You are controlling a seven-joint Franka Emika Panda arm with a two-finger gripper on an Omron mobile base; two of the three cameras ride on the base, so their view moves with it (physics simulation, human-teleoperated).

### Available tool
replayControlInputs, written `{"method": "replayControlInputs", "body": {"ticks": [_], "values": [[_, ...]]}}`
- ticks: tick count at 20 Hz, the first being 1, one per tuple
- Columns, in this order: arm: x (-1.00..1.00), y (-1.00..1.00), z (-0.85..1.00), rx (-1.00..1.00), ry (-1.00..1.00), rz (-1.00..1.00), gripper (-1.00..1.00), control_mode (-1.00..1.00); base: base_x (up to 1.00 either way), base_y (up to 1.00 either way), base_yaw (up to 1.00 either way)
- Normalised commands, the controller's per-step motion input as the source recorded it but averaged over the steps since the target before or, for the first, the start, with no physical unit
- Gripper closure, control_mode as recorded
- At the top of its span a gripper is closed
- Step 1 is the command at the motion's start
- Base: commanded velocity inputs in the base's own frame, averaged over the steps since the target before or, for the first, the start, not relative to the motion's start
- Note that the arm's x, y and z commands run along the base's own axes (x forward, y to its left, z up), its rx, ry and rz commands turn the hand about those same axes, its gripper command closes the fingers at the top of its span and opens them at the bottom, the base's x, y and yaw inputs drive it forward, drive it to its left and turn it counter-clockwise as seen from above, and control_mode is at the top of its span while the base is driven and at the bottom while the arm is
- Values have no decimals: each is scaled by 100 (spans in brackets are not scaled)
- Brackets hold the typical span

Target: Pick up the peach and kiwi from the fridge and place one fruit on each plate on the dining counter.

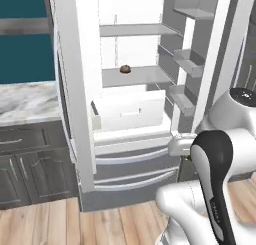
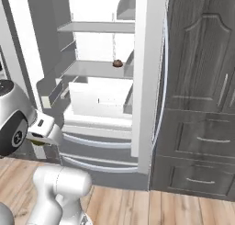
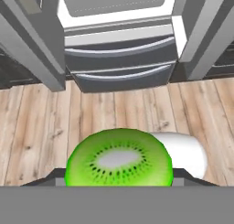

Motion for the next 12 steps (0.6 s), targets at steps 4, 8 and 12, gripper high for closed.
{"method": "replayControlInputs", "body": {"ticks": [4, 8, 12], "values": [[0, 0, 0, 0, 0, 0, 100, 100, -94, 23, 36], [0, 0, 0, 0, 0, 0, 100, 100, -26, 62, 79], [0, 0, 0, 0, 0, 0, 100, 100, -3, 52, 93]]}}
